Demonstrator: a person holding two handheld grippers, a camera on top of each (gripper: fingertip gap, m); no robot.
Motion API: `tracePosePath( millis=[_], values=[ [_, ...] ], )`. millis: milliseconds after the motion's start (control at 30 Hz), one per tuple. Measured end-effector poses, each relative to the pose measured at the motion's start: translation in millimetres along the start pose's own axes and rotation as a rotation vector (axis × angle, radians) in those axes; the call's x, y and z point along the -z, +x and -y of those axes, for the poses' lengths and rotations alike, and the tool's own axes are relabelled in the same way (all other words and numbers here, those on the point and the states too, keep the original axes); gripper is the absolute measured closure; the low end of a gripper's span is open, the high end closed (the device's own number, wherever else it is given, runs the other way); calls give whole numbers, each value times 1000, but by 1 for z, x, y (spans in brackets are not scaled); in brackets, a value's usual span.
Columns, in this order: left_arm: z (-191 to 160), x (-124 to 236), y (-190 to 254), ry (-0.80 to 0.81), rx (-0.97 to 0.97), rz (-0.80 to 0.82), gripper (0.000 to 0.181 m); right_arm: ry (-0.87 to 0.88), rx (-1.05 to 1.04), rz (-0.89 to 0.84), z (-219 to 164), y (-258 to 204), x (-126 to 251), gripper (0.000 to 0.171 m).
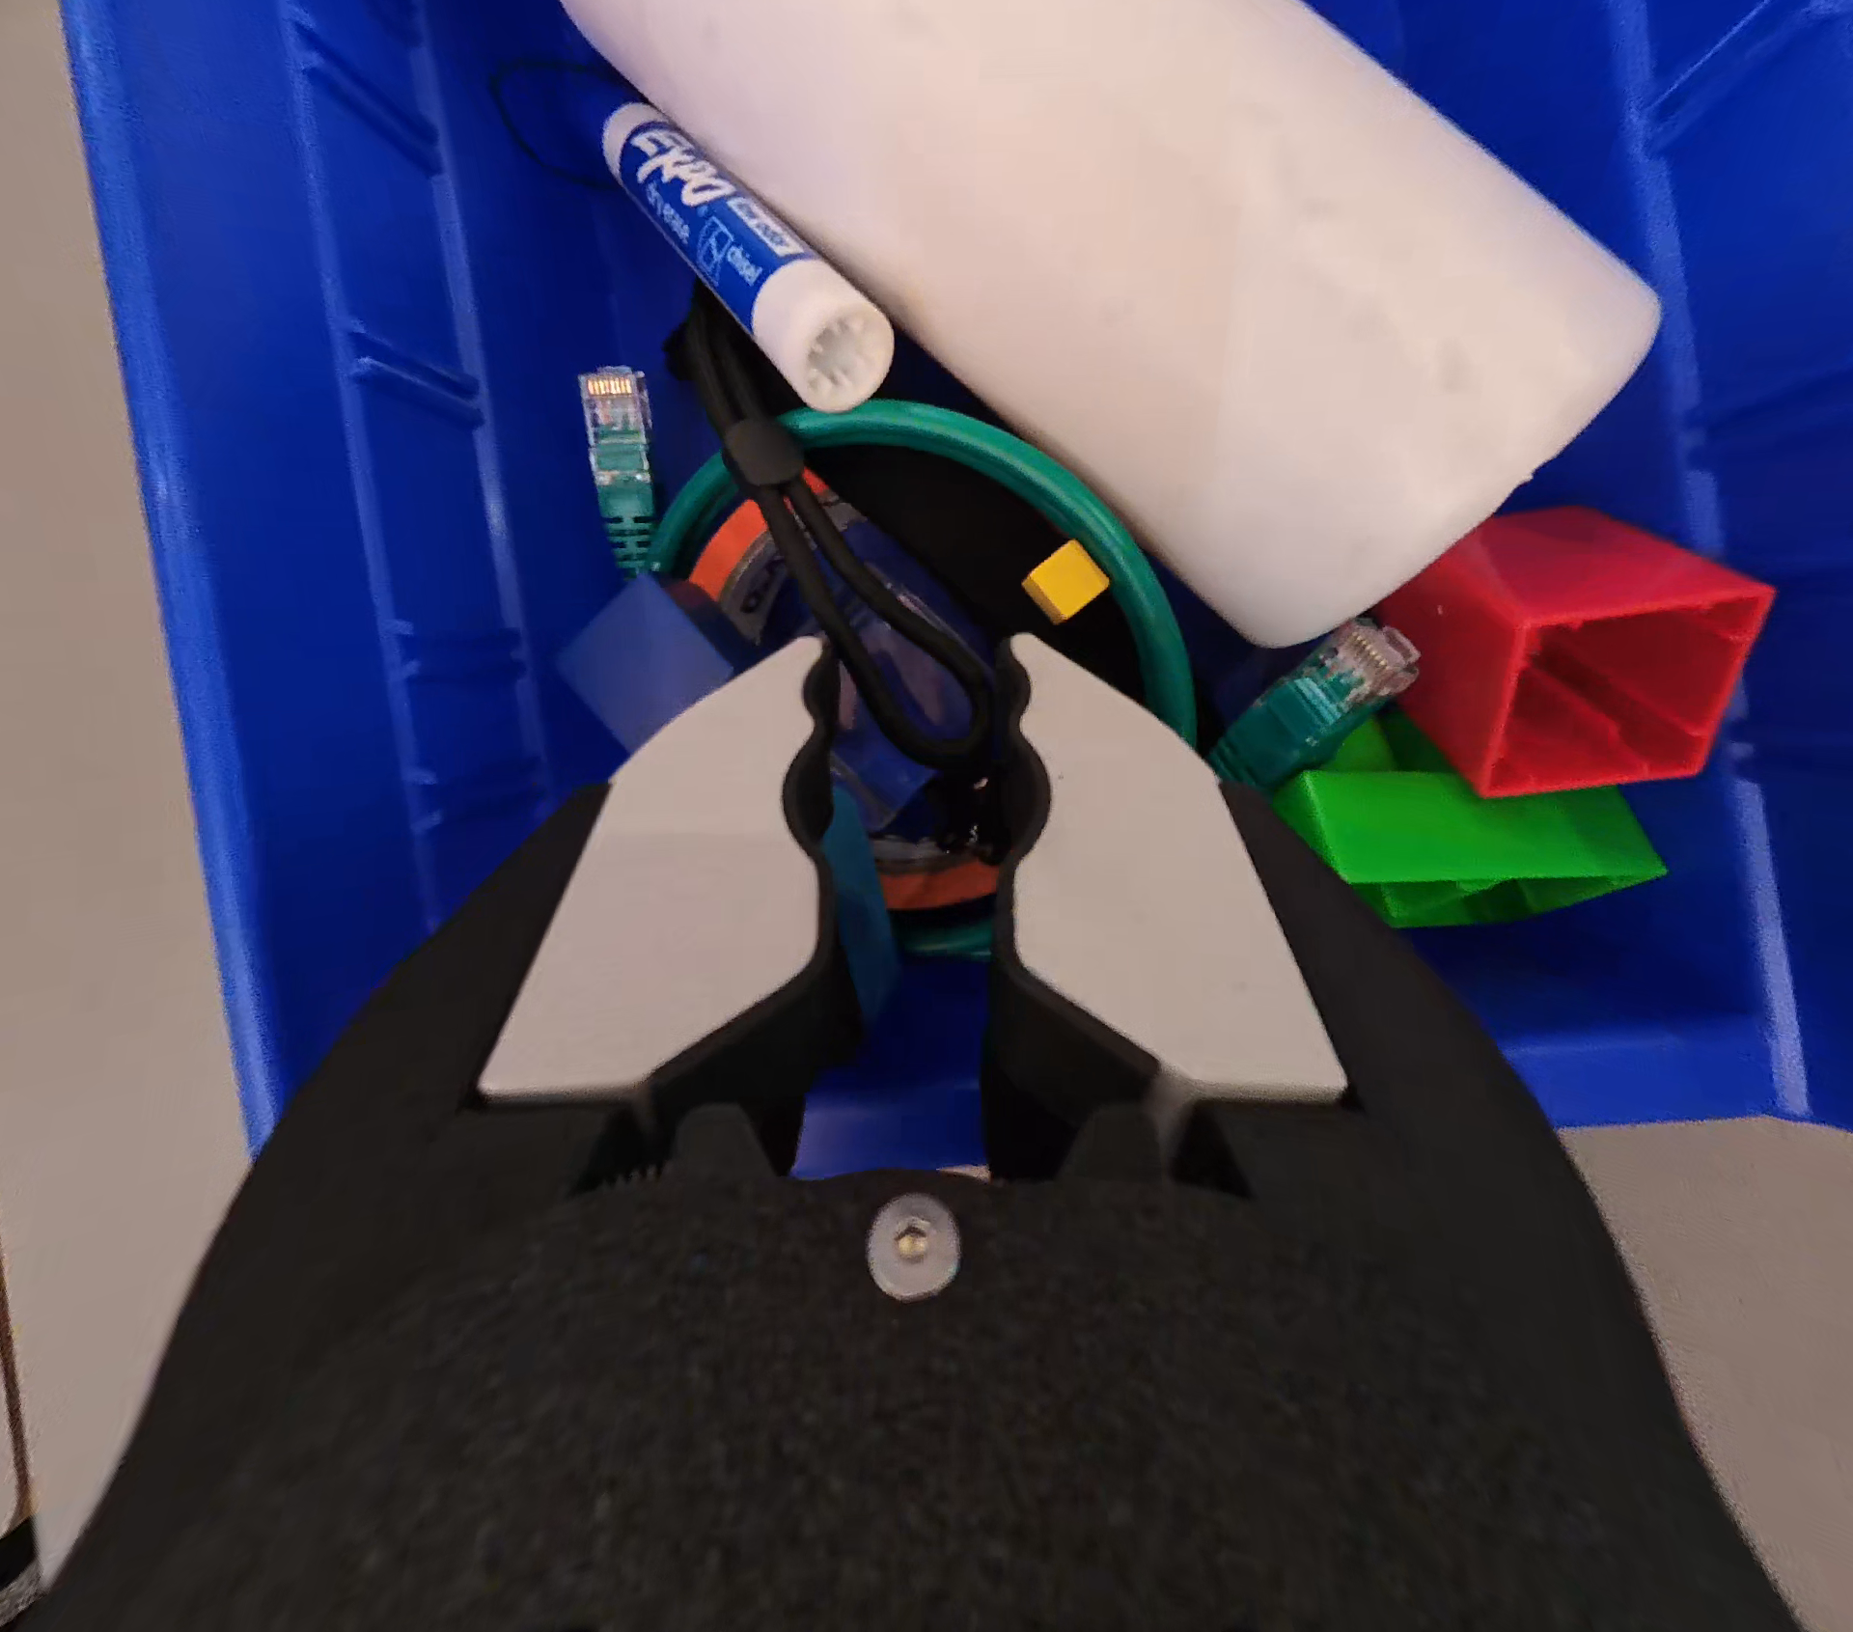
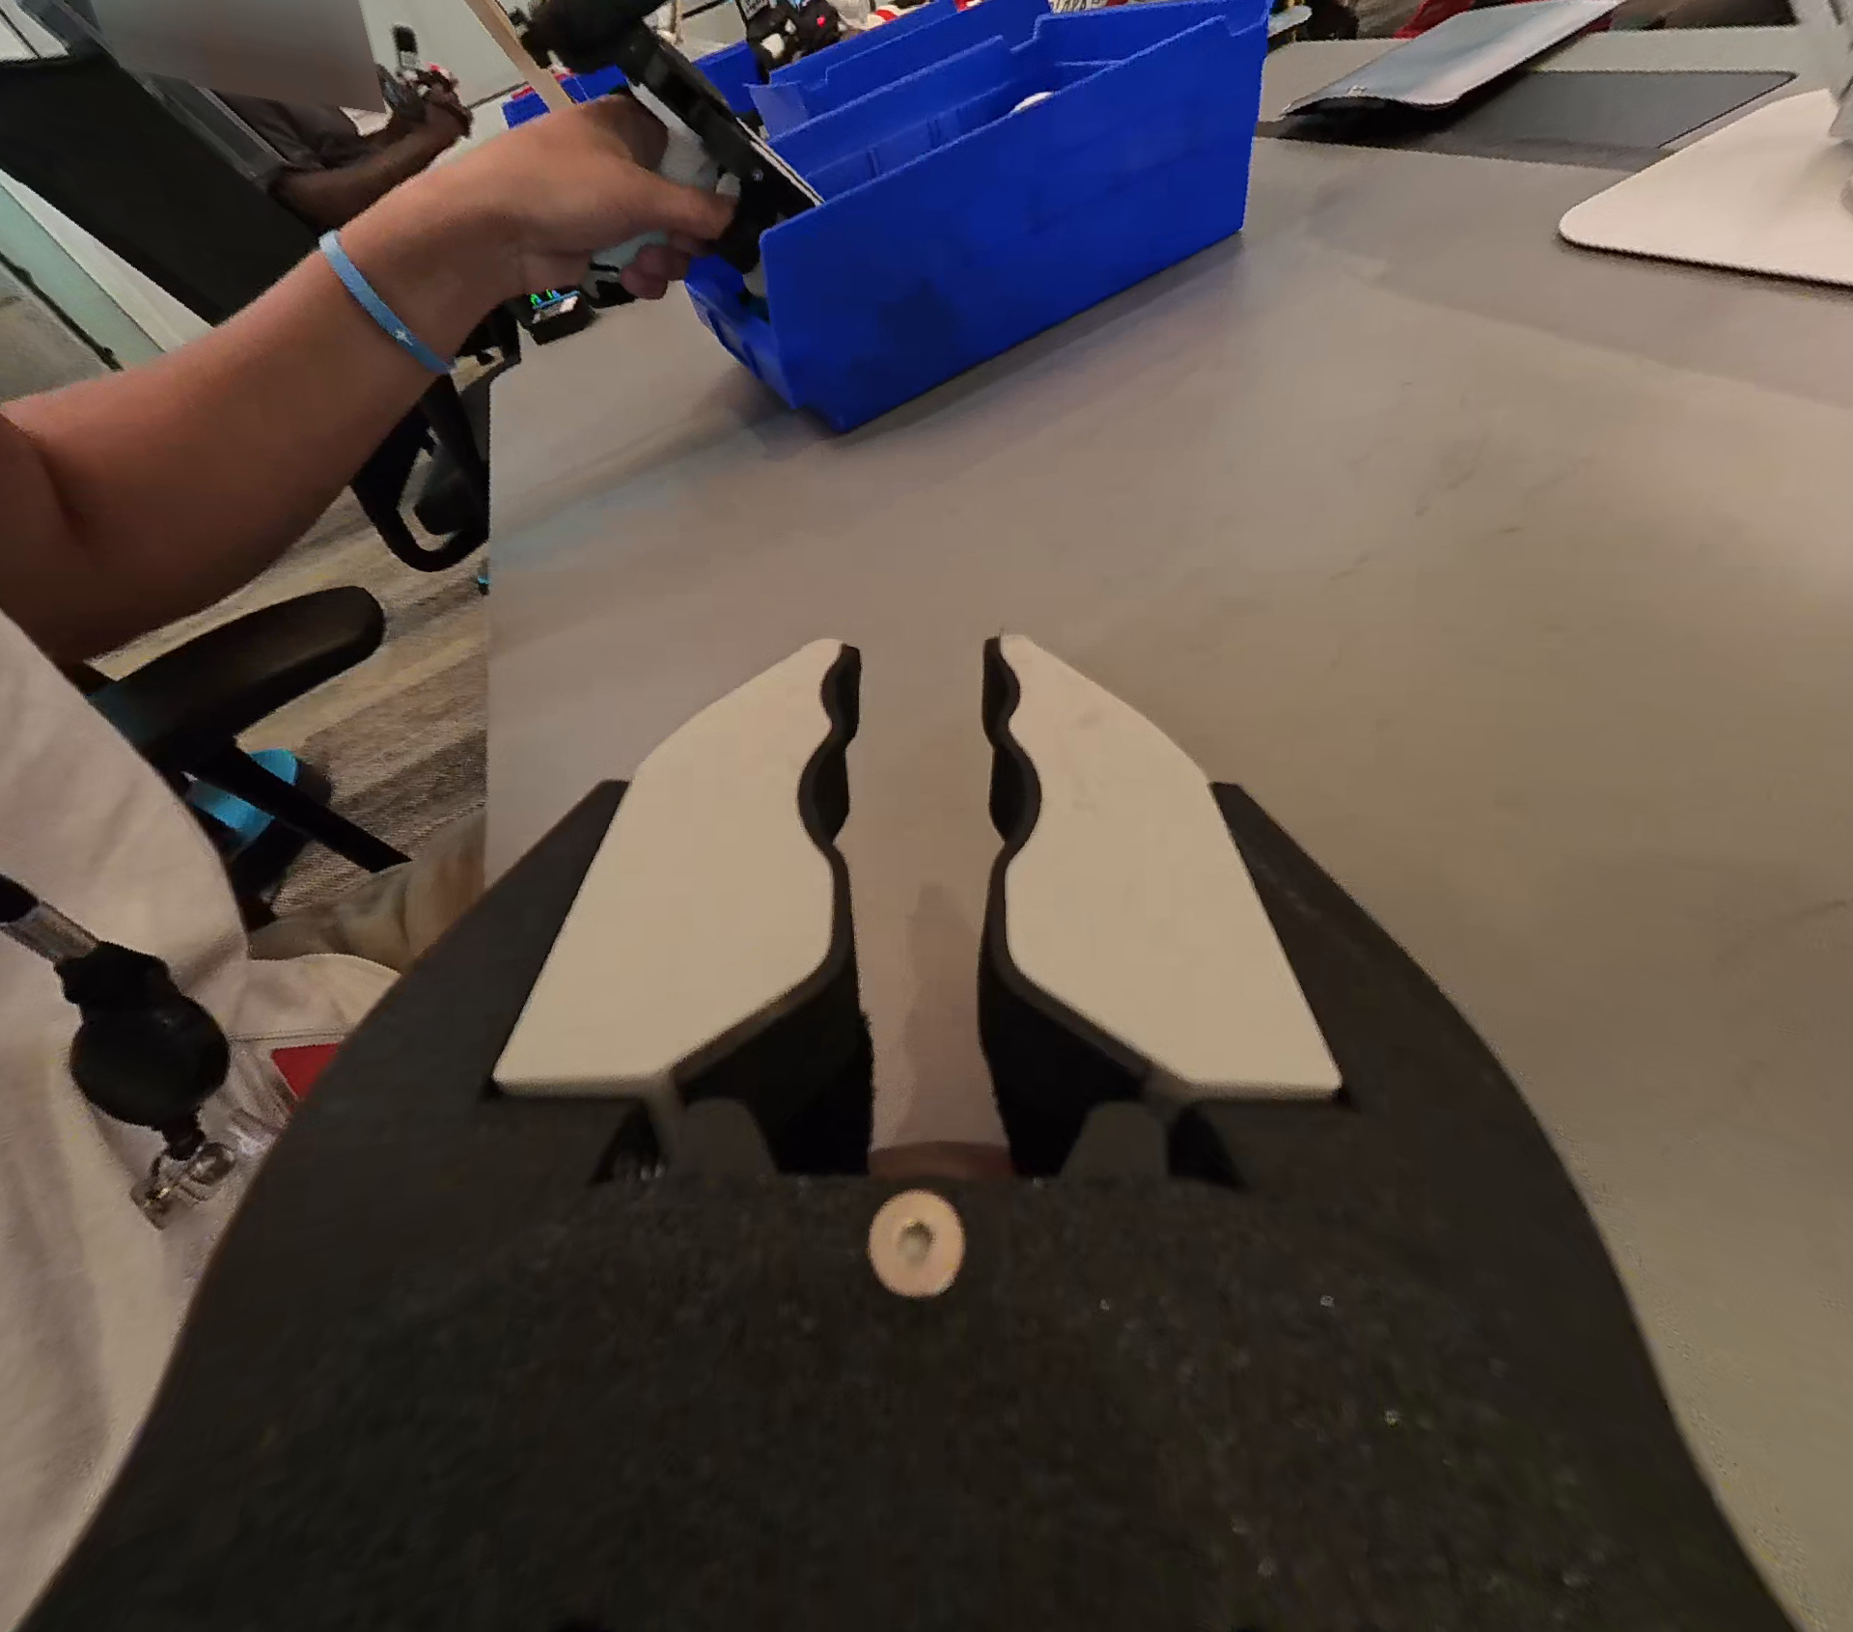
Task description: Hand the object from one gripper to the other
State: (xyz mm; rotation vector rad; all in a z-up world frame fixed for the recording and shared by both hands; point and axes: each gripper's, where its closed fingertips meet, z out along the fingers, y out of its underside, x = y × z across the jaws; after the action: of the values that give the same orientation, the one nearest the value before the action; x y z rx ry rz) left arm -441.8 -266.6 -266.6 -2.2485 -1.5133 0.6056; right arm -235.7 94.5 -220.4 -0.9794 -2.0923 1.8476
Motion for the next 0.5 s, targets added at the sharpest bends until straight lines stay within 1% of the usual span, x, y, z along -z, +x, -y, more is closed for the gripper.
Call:
tracePosePath(
  millis=[67, 100, 133, 167, 300, 367, 500],
  values=[
    [0, 0, 1, 7, 1, 2, 155, 8, -24, 16, 1, -2, 0, 148],
    [1, 1, 2, 15, 0, -3, 162, 11, -32, 19, 1, -3, 0, 148],
    [2, 2, 5, 27, -3, -14, 175, 15, -36, 18, 2, -3, 1, 148],
    [3, 3, 5, 37, -4, -9, 177, 18, -37, 15, 3, -3, 2, 148],
    [5, 12, -13, 75, -56, 116, 177, 29, -19, -13, 5, -2, 7, 148],
    [7, 20, -16, 114, -55, 132, 177, 24, -7, -27, 4, -1, 9, 149],
    [18, 53, -27, 248, -28, 184, 177, 31, 3, -38, 5, -6, 13, 149]
  ],
)
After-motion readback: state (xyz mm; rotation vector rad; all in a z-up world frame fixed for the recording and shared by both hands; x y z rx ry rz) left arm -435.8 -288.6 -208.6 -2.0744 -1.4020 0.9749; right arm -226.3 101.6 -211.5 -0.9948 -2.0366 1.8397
